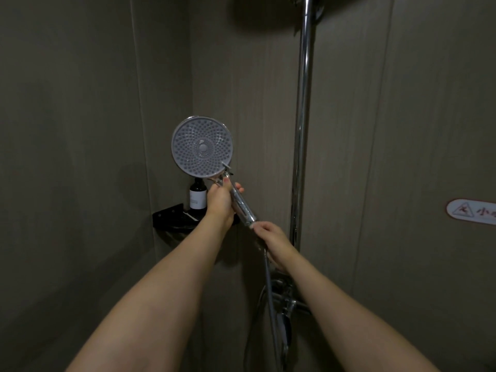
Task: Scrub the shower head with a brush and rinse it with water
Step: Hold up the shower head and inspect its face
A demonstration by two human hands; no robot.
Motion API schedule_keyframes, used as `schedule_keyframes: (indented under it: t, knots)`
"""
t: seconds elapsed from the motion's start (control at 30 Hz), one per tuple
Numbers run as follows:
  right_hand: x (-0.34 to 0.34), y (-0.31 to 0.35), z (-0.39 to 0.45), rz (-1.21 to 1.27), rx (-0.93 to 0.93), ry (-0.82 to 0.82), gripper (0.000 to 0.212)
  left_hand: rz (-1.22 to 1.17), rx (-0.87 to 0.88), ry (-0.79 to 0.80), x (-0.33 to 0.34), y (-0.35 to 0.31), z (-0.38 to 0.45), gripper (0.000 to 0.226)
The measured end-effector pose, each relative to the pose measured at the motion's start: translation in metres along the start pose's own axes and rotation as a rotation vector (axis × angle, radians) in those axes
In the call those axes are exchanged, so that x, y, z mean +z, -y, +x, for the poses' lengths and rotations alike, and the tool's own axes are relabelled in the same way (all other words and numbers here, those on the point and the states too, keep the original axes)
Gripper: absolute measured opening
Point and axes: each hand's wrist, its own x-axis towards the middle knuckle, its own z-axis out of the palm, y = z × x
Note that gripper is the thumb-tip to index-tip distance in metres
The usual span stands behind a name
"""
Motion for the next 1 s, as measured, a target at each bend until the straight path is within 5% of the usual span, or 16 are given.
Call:
schedule_keyframes:
  t: [0.1,0.37,1.0]
  knots:
    - [-0.004,-0.005,-0.002,-0.061,0.022,0.050,0.020,0.015,-0.007,-0.011,-0.003,-0.001,0.001,0.014]
    - [-0.014,-0.004,0.001,0.018,-0.094,-0.187,0.025,0.017,0.016,-0.036,-0.007,-0.002,0.003,0.019]
    - [-0.043,0.054,0.016,-0.014,-0.209,-0.278,0.026,0.192,-0.003,0.054,-0.009,0.023,0.013,0.023]
